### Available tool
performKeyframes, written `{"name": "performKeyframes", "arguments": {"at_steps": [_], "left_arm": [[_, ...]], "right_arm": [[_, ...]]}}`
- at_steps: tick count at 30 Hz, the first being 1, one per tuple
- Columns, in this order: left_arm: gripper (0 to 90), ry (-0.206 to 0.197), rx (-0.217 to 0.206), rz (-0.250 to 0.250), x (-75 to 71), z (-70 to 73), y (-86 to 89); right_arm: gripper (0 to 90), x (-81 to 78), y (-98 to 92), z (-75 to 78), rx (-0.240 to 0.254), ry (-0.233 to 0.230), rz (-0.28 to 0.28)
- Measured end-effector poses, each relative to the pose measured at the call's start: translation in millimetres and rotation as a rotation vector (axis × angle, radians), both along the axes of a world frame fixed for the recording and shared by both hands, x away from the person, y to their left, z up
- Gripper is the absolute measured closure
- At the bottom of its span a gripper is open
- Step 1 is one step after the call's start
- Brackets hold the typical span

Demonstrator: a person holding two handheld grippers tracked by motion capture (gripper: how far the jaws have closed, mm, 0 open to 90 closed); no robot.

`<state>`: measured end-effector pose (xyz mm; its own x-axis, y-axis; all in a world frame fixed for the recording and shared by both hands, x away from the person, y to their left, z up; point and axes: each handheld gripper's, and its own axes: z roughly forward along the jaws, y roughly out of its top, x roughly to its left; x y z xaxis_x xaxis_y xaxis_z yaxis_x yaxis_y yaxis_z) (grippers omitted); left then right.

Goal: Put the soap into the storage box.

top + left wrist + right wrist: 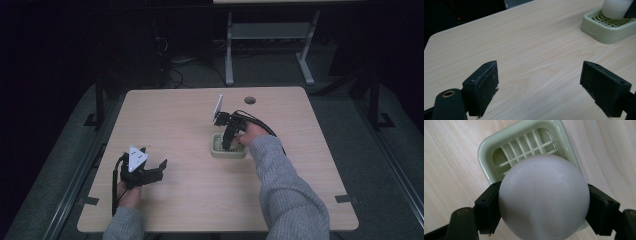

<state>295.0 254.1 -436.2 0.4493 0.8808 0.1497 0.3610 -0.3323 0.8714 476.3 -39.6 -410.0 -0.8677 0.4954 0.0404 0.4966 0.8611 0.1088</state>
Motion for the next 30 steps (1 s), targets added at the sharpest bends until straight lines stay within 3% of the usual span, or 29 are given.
{"name": "performKeyframes", "arguments": {"at_steps": [30], "left_arm": [[14.8,-0.009,0.000,-0.003,-0.2,-0.3,-1.1]], "right_arm": [[23.3,0.7,-0.4,-4.0,-0.005,0.008,-0.011]]}}
